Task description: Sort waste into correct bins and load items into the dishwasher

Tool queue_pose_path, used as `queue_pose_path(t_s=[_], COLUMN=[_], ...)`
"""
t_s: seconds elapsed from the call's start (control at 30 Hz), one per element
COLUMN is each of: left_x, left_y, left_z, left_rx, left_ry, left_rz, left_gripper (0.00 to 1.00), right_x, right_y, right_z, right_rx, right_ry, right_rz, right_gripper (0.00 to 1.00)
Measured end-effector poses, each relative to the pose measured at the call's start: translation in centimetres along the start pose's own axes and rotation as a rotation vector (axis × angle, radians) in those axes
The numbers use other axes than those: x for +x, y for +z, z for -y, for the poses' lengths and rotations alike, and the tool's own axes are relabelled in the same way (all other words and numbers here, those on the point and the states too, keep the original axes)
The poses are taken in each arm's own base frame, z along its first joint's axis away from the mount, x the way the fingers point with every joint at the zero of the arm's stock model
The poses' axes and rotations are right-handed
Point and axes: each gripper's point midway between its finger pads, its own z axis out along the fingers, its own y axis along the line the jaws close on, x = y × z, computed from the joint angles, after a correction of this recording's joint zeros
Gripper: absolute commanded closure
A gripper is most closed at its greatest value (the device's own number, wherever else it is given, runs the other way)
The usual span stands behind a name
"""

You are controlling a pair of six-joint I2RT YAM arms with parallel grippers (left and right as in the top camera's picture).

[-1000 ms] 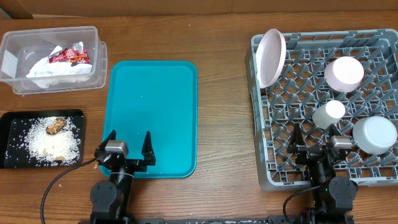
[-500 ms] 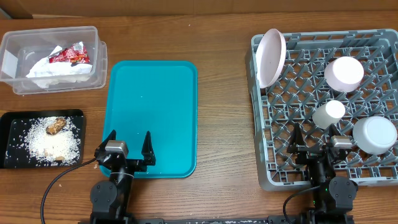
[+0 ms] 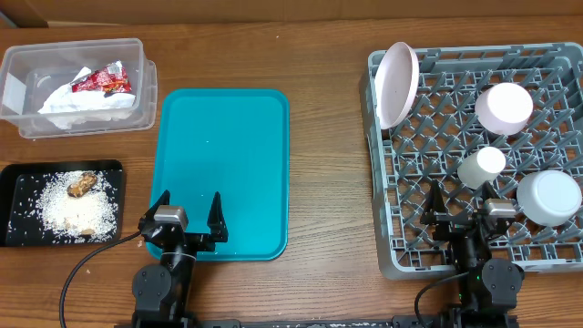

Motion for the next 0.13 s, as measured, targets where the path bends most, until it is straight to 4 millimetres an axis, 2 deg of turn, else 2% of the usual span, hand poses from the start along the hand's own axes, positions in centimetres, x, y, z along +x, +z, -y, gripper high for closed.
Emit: queue_pose_path(t_s=[0.13], left_x=[-0.01], left_y=[0.00], left_z=[0.00], left_rx=[0.000], left_ry=[0.000], left_rz=[0.000], left_gripper=[0.00], right_x=[-0.01], right_y=[0.00], right_z=[0.01], right_rx=[0.000], right_ry=[0.000], right_rz=[0.000], right_gripper=[0.00])
